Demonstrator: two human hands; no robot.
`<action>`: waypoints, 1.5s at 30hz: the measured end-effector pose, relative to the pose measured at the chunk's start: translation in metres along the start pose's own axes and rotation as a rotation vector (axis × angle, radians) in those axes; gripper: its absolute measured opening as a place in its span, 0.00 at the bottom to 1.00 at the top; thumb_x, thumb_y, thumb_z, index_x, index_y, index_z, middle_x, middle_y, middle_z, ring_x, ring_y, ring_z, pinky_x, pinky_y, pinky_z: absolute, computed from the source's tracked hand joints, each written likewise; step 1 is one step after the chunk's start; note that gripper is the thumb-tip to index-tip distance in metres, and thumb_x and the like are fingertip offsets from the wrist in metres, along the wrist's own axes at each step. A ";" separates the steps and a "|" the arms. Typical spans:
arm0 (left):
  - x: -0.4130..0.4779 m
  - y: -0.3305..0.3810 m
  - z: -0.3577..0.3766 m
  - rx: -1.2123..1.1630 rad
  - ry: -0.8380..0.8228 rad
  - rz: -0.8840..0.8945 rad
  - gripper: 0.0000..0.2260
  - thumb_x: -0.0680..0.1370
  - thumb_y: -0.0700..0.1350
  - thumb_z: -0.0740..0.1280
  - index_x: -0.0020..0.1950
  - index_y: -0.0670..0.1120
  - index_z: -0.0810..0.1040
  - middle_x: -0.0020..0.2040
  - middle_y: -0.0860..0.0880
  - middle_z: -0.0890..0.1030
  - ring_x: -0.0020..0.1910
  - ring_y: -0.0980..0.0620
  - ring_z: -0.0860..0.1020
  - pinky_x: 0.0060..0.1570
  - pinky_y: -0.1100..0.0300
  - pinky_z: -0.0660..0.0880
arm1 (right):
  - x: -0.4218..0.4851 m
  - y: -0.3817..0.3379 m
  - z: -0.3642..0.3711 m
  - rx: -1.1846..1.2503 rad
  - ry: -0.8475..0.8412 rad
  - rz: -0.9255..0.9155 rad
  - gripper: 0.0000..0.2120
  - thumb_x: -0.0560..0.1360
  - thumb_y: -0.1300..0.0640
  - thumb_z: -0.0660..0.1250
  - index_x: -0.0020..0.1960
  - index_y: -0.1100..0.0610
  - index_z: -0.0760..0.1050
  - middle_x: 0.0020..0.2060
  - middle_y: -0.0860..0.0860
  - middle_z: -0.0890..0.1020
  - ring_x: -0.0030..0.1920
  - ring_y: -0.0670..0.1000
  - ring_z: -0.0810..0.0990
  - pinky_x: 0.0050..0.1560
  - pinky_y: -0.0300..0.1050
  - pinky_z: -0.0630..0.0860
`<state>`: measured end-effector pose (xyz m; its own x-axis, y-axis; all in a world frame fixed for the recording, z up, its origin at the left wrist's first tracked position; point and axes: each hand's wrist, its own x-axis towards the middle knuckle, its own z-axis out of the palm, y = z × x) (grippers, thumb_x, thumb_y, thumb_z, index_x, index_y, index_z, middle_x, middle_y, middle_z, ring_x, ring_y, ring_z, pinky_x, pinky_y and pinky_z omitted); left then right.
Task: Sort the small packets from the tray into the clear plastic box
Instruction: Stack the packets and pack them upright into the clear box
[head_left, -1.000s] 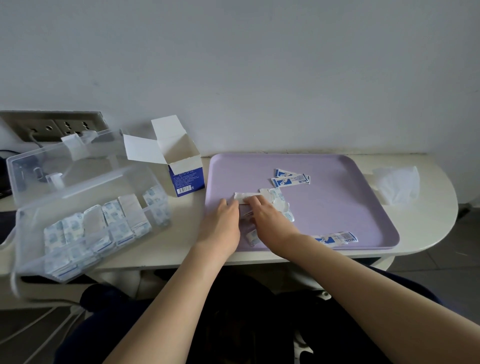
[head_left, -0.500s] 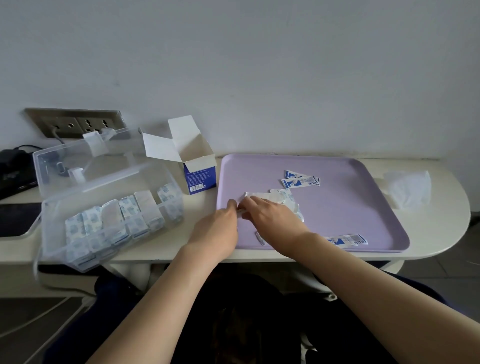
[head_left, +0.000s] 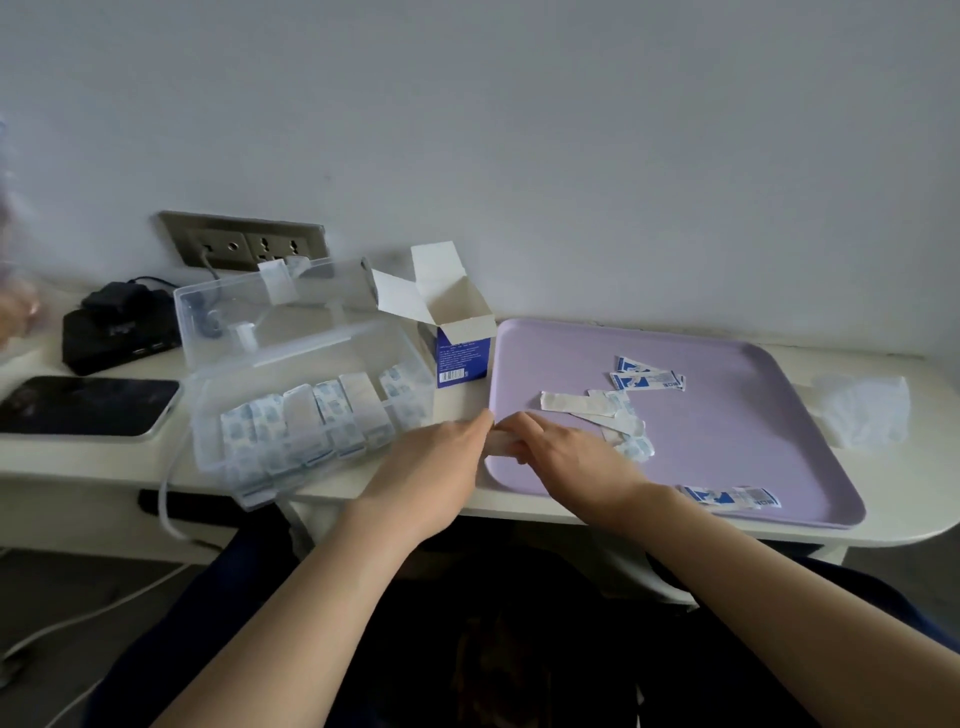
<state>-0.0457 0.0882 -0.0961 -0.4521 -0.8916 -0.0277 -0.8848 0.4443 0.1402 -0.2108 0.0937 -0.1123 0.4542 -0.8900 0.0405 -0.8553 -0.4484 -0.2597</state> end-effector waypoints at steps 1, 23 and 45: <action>-0.002 -0.006 -0.002 -0.008 0.049 -0.004 0.04 0.81 0.41 0.56 0.50 0.50 0.64 0.44 0.50 0.78 0.34 0.49 0.71 0.31 0.59 0.63 | 0.000 -0.004 0.000 0.018 0.007 0.006 0.14 0.79 0.63 0.54 0.64 0.55 0.65 0.56 0.52 0.76 0.52 0.53 0.78 0.43 0.42 0.68; -0.073 -0.151 -0.024 -0.207 0.343 -0.575 0.17 0.80 0.47 0.60 0.68 0.44 0.65 0.65 0.43 0.69 0.63 0.44 0.68 0.60 0.51 0.64 | 0.130 -0.135 -0.006 0.450 0.104 0.195 0.07 0.75 0.60 0.65 0.51 0.62 0.79 0.41 0.56 0.82 0.39 0.55 0.80 0.39 0.40 0.74; -0.086 -0.165 -0.018 -0.321 0.203 -0.596 0.20 0.83 0.49 0.52 0.75 0.48 0.56 0.67 0.43 0.66 0.65 0.44 0.64 0.61 0.52 0.62 | 0.181 -0.192 0.037 0.107 -0.217 0.240 0.13 0.77 0.57 0.62 0.57 0.65 0.74 0.51 0.60 0.80 0.51 0.57 0.80 0.54 0.49 0.77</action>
<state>0.1414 0.0897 -0.0994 0.1568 -0.9876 -0.0098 -0.8843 -0.1448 0.4440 0.0449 0.0214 -0.0905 0.2956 -0.9254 -0.2374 -0.9184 -0.2068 -0.3374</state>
